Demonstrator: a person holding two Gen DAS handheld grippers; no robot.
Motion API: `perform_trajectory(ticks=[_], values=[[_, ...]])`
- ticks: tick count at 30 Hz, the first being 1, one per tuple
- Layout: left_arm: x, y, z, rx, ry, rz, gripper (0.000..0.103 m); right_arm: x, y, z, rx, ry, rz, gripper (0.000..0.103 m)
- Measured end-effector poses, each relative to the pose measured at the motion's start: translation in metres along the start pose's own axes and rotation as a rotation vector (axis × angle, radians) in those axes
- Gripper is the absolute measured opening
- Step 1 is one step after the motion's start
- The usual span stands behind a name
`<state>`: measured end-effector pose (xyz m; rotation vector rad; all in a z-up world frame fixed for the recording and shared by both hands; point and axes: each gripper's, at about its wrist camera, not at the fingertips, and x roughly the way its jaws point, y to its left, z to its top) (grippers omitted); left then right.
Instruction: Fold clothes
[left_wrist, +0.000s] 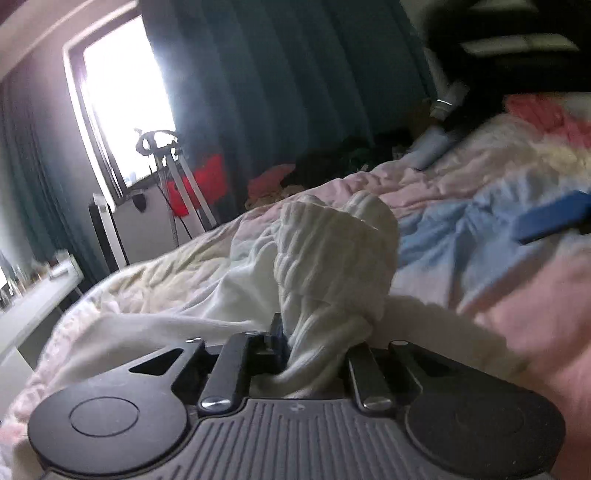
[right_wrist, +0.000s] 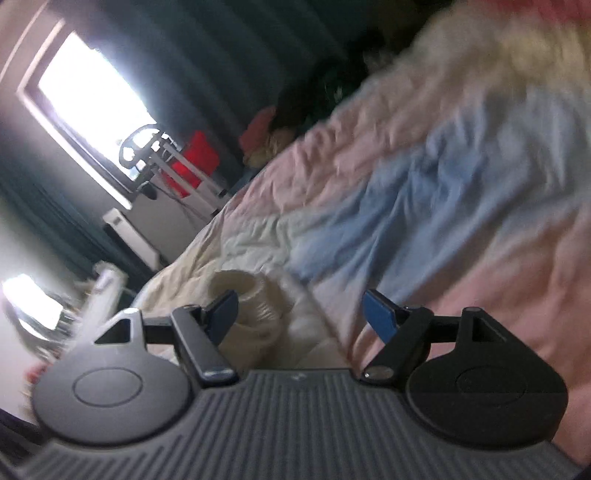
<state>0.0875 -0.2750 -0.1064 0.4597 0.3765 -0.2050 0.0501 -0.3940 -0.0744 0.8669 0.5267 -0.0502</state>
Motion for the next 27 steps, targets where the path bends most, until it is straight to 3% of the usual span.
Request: perform_trajectory(ticks=[2,4,5,6,9,12,17,21,25,27], values=[[-0.003,0.009,-0.001,-0.013,0.022,-0.028,0.023,0.006,-0.007,0.001,0.065,0.036,0.046,0.078],[-0.016,0.037,-0.014,-0.016,0.067,-0.087,0.043,0.006,-0.009,0.000,0.096,0.046,0.085,0.078],[-0.021,0.049,-0.019,-0.019,0.085,-0.117,0.072,0.006,-0.008,0.000,0.109,0.053,0.109,0.078],[-0.027,0.055,-0.023,-0.026,0.092,-0.144,0.090,0.006,-0.008,-0.001,0.124,0.066,0.139,0.078],[-0.046,0.078,-0.034,-0.052,0.117,-0.210,0.090,0.008,-0.010,-0.009,0.180,0.131,0.212,0.078],[-0.056,0.112,-0.046,-0.084,0.124,-0.230,0.090,0.013,-0.007,-0.020,0.195,0.200,0.217,0.078],[-0.089,0.163,-0.066,-0.145,0.084,-0.170,0.090,0.030,0.013,-0.038,0.083,0.262,0.189,0.078],[-0.099,0.189,-0.077,-0.216,0.077,-0.114,0.090,0.043,0.031,-0.049,0.003,0.199,0.166,0.078],[-0.117,0.193,-0.082,-0.276,0.081,-0.088,0.090,0.064,0.051,-0.058,-0.142,0.166,0.029,0.050],[-0.119,0.195,-0.083,-0.274,0.082,-0.062,0.090,0.061,0.057,-0.058,-0.204,0.121,0.006,0.041]])
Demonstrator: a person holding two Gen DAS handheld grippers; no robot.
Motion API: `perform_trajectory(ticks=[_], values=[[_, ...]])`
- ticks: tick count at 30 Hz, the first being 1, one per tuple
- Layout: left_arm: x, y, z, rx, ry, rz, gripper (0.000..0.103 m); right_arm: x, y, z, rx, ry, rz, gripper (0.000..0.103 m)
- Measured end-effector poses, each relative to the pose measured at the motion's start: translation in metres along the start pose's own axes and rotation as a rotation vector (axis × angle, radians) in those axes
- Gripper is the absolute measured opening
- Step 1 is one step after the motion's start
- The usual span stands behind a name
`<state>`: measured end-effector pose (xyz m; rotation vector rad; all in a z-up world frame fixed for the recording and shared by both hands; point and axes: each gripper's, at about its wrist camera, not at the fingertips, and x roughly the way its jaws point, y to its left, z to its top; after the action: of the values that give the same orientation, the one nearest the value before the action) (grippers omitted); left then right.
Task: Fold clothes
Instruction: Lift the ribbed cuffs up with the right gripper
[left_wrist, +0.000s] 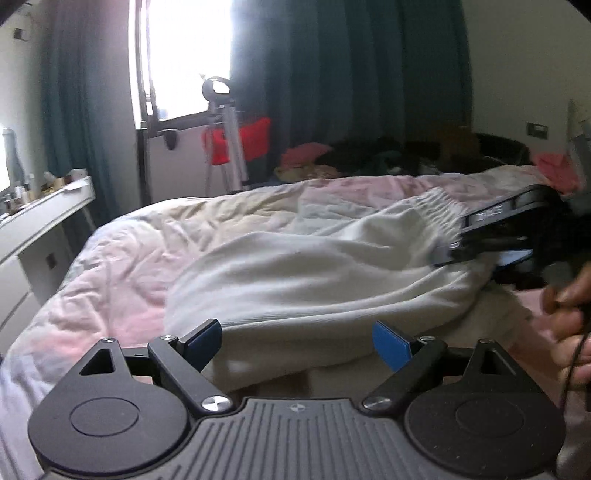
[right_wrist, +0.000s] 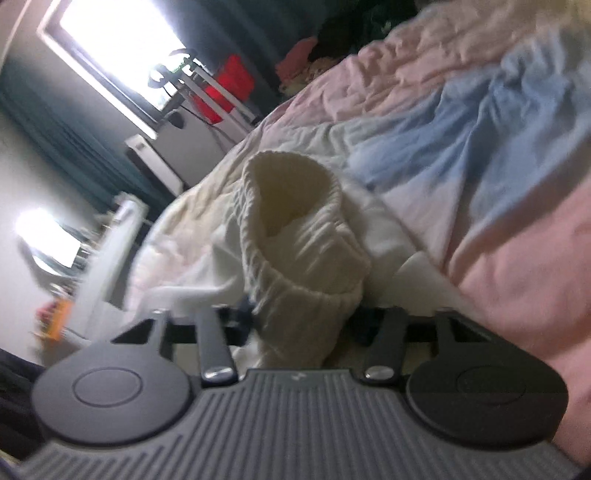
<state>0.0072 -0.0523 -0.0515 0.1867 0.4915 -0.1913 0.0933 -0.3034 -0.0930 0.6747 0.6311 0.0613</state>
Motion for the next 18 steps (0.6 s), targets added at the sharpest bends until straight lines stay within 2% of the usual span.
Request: perform_trajectory(ticks=[4,7,8,10,11,12,13,15,17,18], values=[[-0.001,0.002,0.000,0.002,-0.007,0.030,0.090,-0.031,0.008,0.011,-0.044,-0.127,0.065,0.034],[0.008,0.007,-0.001,-0.025,0.015,-0.001,0.091,-0.053,0.002,0.022,-0.028,-0.233,0.056,0.034],[0.011,0.006,-0.001,-0.017,0.015,-0.001,0.091,-0.053,-0.004,0.026,-0.018,-0.229,0.021,0.034],[0.017,0.005,-0.003,0.001,0.016,0.002,0.091,-0.041,-0.020,0.031,0.040,-0.141,-0.041,0.040],[0.020,0.004,-0.005,0.009,0.023,0.013,0.091,-0.036,-0.033,0.029,0.108,-0.099,-0.057,0.042],[0.023,0.003,-0.006,0.018,0.029,0.024,0.091,-0.031,-0.046,0.027,0.186,-0.059,-0.069,0.048],[0.026,0.002,-0.008,0.022,0.036,0.033,0.091,-0.030,-0.059,0.024,0.273,-0.044,-0.058,0.060],[0.031,0.004,-0.013,0.009,0.045,0.052,0.092,-0.034,-0.068,0.021,0.350,-0.038,-0.029,0.073],[0.034,0.006,-0.016,0.002,0.048,0.089,0.093,-0.038,-0.075,0.019,0.415,-0.034,0.000,0.076],[0.035,0.006,-0.018,-0.005,0.052,0.104,0.094,-0.040,-0.074,0.019,0.401,-0.035,-0.002,0.076]])
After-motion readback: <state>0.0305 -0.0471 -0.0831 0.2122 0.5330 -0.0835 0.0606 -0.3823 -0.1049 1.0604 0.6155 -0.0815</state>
